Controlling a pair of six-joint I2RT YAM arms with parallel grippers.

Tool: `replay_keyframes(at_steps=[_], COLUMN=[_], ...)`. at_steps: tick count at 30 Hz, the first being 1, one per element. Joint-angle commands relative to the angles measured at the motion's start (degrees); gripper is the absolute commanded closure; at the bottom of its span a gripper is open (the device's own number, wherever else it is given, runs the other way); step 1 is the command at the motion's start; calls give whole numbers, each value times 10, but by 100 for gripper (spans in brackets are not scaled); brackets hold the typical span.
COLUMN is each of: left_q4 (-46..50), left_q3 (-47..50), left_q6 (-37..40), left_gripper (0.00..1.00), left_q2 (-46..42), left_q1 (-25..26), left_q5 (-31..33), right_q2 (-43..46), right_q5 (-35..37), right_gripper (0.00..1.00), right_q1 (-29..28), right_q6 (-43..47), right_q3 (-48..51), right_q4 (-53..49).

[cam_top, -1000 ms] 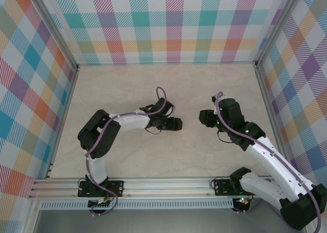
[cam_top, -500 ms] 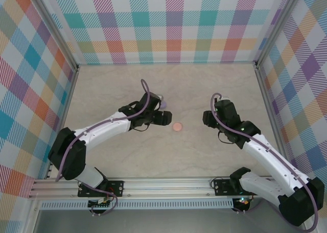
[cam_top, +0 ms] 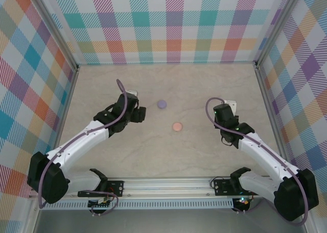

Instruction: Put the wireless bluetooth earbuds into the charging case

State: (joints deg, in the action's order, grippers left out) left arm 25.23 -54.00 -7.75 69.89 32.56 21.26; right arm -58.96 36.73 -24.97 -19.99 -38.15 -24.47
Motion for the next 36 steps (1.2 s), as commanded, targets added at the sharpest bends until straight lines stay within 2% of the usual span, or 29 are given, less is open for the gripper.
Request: replay_keyframes(at_steps=[1, 7, 9, 12, 16, 19, 24, 36], left_q4=[-46, -152, -197, -275, -351, -407, -513, -661], left_q3=[32, 119, 154, 217, 278, 313, 357, 347], left_q6=[69, 86, 87, 90, 79, 77, 97, 102], left_gripper=[14, 12, 8, 1, 0, 0, 0, 0], left_q2=[-26, -70, -87, -107, -111, -105, -72, 58], left_q1=[-22, -79, -93, -119, -154, -181, -217, -262], left_q5=[100, 130, 136, 138, 150, 109, 4, -140], right_q2=[3, -1, -5, -12, -21, -35, -68, -159], right_q5=[35, 33, 30, 2, -30, -62, -139, -289], right_gripper=[47, 46, 42, 41, 38, 36, 32, 27], right_q1=[24, 62, 75, 99, 122, 138, 166, 220], right_q6=[31, 52, 54, 68, 75, 80, 94, 118], right_q3=[18, 67, 79, 94, 120, 134, 154, 143], right_q4=[58, 138, 162, 196, 253, 295, 386, 541])
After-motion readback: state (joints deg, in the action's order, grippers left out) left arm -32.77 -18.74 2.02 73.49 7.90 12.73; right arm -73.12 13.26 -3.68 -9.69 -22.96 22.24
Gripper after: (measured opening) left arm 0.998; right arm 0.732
